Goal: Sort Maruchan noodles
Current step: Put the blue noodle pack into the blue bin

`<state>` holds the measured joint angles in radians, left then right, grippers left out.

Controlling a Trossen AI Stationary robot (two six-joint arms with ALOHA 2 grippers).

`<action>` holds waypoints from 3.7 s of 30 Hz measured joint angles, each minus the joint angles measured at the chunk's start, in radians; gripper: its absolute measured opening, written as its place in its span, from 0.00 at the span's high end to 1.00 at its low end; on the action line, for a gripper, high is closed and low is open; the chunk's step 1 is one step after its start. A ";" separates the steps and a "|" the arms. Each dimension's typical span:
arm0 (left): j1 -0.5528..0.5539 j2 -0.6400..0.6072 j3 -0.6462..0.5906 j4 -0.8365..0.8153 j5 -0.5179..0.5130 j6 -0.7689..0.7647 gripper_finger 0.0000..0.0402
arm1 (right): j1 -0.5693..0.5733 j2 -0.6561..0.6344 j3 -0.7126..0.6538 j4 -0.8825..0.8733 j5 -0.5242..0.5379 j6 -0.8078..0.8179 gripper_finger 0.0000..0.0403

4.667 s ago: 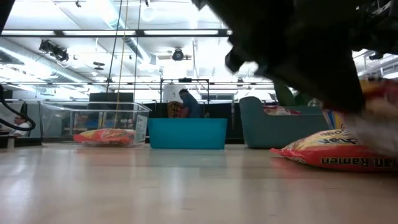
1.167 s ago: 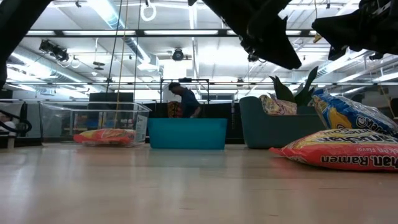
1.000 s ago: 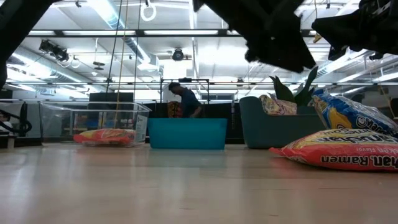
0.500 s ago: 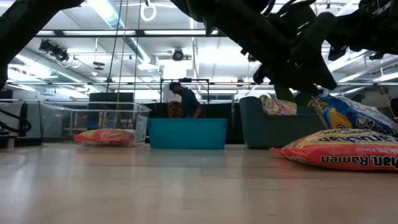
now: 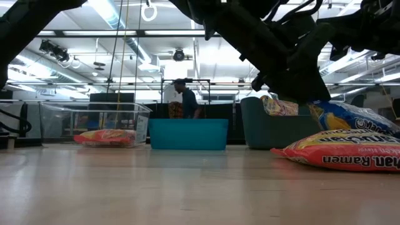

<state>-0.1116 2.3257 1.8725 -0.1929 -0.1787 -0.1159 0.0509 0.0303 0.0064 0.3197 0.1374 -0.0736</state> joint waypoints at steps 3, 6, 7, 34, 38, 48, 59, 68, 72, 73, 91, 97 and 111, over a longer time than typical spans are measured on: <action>0.001 0.000 0.000 0.000 0.000 -0.004 0.72 | 0.000 0.000 0.000 0.000 0.000 0.000 0.86; 0.003 0.000 0.000 0.000 -0.016 -0.004 0.85 | 0.000 0.000 0.000 0.000 0.000 0.000 0.86; 0.003 0.000 0.000 0.000 -0.021 -0.002 0.90 | 0.000 0.000 0.000 0.000 0.000 0.000 0.86; 0.110 -0.410 0.001 -0.597 -0.090 0.049 1.00 | 0.000 0.000 0.000 0.000 0.000 0.000 0.86; 0.149 -0.454 0.001 -0.702 -0.133 0.049 1.00 | 0.000 0.000 0.000 0.000 -0.001 0.000 0.86; 0.247 -0.463 0.000 -0.840 -0.141 0.034 1.00 | 0.000 0.000 0.000 -0.001 0.000 0.000 0.86; 0.292 -0.463 0.000 -0.960 -0.186 0.034 0.99 | 0.000 0.000 0.000 0.000 -0.001 0.000 0.86; 0.307 -0.463 0.000 -1.006 -0.242 0.039 0.99 | 0.000 0.000 0.000 0.000 -0.001 0.000 0.86; 0.312 -0.457 0.000 -1.026 -0.246 0.040 0.99 | 0.000 0.000 0.000 0.000 -0.001 0.000 0.86; 0.312 -0.454 0.000 -1.030 -0.247 0.040 0.99 | 0.000 0.000 0.000 0.000 -0.001 0.000 0.86; 0.338 -0.443 -0.152 -0.985 -0.240 0.072 0.99 | 0.000 0.000 0.000 0.000 -0.001 0.000 0.86; 0.339 -0.443 -0.236 -0.847 -0.236 0.143 0.99 | 0.000 0.000 0.000 0.000 -0.001 0.000 0.86; 0.330 -0.443 -0.401 -0.446 -0.100 0.206 0.99 | 0.000 0.000 0.000 0.000 -0.001 0.000 0.86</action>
<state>0.2184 1.8824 1.4713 -0.6387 -0.2789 0.0898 0.0512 0.0307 0.0063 0.3196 0.1368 -0.0736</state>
